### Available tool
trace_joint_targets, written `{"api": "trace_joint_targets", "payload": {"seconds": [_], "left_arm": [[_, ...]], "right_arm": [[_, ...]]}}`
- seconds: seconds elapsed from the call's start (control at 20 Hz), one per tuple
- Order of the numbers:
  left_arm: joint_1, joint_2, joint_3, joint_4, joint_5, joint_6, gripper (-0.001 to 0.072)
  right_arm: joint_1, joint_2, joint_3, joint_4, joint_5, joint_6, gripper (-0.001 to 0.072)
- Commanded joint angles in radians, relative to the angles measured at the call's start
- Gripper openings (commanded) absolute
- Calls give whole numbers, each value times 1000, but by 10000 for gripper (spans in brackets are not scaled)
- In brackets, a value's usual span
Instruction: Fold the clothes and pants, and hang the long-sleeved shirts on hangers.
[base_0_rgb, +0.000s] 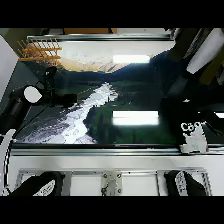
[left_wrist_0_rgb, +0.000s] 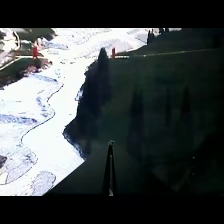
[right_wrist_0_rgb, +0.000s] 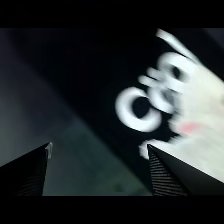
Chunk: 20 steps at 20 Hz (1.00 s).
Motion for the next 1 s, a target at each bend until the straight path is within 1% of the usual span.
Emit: {"api": "trace_joint_targets", "payload": {"seconds": [0.0, 0.1, 0.2, 0.25, 0.3, 0.35, 0.95], "left_arm": [[-1, 1, 0, 0, 14, 0, 8], [-1, 1, 0, 1, 17, 1, 8], [-1, 1, 0, 1, 21, 1, 8], [-1, 1, 0, 1, 21, 1, 8], [-1, 1, 0, 1, 21, 1, 8], [-1, 1, 0, 1, 20, 1, 8], [-1, 1, 0, 1, 20, 1, 8]], "right_arm": [[188, 21, 24, 177, -55, -127, 653], [274, 10, 23, 176, -54, -197, 652], [323, 6, 23, 177, -54, -227, 639], [336, 5, 23, 177, -53, -227, 466], [341, 6, 23, 178, -50, -227, 210], [341, 6, 23, 180, -40, -225, 18], [339, 6, 23, 180, -35, -226, 21]]}}
